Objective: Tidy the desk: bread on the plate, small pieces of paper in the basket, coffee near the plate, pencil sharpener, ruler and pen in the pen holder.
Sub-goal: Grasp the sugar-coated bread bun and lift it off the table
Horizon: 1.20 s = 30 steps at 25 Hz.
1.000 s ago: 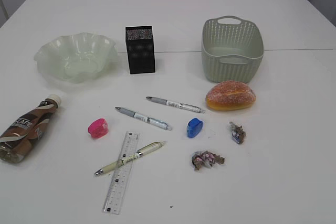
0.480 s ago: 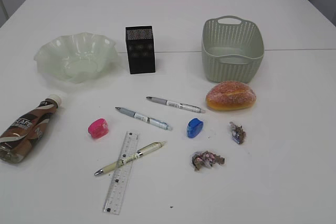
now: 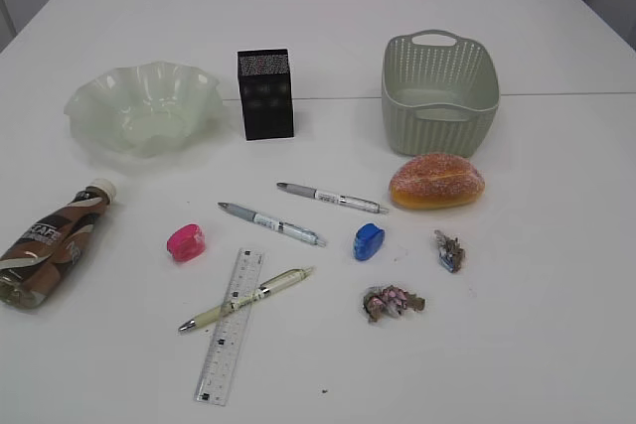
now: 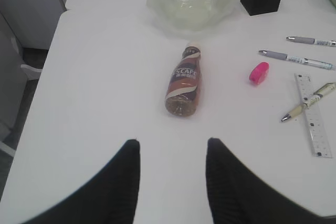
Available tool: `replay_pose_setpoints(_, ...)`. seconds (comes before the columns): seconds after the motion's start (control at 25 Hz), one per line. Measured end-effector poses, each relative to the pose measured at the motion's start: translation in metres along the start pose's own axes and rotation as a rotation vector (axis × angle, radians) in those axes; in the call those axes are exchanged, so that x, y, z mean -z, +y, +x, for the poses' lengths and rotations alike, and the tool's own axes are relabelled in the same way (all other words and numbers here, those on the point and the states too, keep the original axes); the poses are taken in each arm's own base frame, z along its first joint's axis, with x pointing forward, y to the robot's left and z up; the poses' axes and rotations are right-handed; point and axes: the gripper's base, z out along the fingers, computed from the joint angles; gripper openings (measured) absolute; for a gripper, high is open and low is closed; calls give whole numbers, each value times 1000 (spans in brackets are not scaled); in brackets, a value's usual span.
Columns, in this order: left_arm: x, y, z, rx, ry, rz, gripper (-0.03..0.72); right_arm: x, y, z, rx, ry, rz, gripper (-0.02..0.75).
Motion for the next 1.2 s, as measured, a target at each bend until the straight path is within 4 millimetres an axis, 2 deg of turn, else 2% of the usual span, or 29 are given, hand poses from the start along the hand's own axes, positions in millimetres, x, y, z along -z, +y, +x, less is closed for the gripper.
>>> replay_pose_setpoints(0.12,-6,0,-9,-1,89,1,307,-7,2,-24,-34,96,-12,529)
replay_pose_setpoints(0.32,-21,-1,-13,2,231,12,307,-23,5,-80,-57,209,-30,530)
replay_pose_setpoints(0.48,-26,-4,-15,15,266,40,307,-50,7,-127,7,246,-36,529)
replay_pose_setpoints(0.68,-31,-6,-15,26,321,63,307,-98,10,-171,43,312,-43,529)
replay_pose_setpoints(0.92,-37,-10,-23,68,360,97,307,-151,14,-202,110,392,-61,529)
replay_pose_setpoints(1.2,-30,-12,-66,93,306,135,308,-186,21,-222,506,408,-189,529)
